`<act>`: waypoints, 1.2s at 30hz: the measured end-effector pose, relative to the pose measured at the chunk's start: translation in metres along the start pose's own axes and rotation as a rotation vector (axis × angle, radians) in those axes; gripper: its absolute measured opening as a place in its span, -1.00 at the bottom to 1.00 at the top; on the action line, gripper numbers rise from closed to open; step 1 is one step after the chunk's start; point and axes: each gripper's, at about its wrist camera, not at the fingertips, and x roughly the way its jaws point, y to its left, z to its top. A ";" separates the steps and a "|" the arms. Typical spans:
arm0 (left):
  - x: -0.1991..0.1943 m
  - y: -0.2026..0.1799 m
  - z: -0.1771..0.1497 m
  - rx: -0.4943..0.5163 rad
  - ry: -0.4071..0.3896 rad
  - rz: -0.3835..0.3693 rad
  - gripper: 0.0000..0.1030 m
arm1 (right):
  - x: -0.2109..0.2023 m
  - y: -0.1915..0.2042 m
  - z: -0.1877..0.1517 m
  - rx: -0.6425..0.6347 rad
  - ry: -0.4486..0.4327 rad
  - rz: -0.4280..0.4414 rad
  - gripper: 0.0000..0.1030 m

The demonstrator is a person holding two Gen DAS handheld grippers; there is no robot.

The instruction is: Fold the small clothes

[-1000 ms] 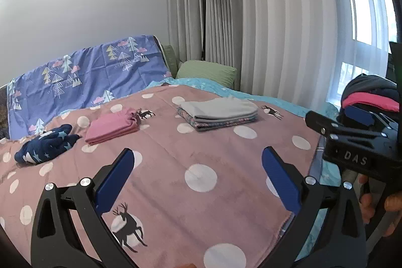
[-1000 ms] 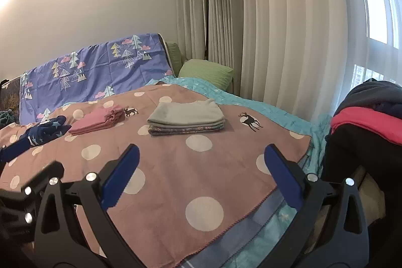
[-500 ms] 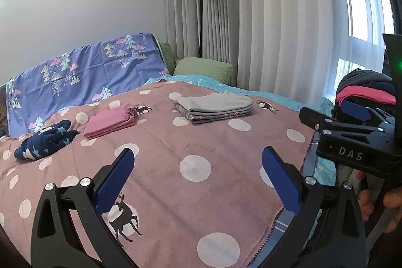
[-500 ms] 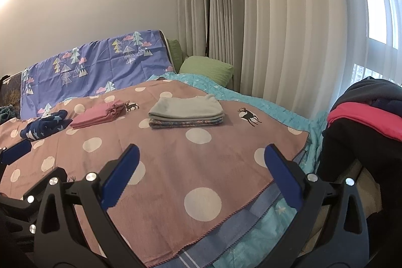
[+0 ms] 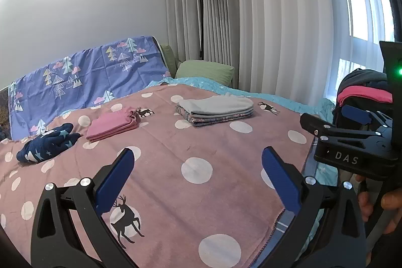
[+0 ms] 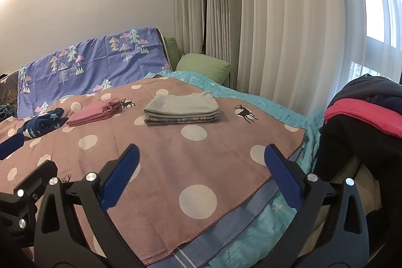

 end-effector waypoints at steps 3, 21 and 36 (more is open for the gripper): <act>0.000 0.001 0.000 -0.005 0.001 -0.001 0.97 | 0.000 0.000 0.001 -0.003 -0.002 0.001 0.96; 0.010 0.005 0.001 -0.026 0.026 -0.006 0.97 | 0.003 0.001 0.000 -0.009 -0.006 -0.009 0.96; 0.015 0.006 -0.004 -0.044 0.033 0.002 0.97 | 0.005 0.002 -0.001 -0.011 -0.004 -0.013 0.96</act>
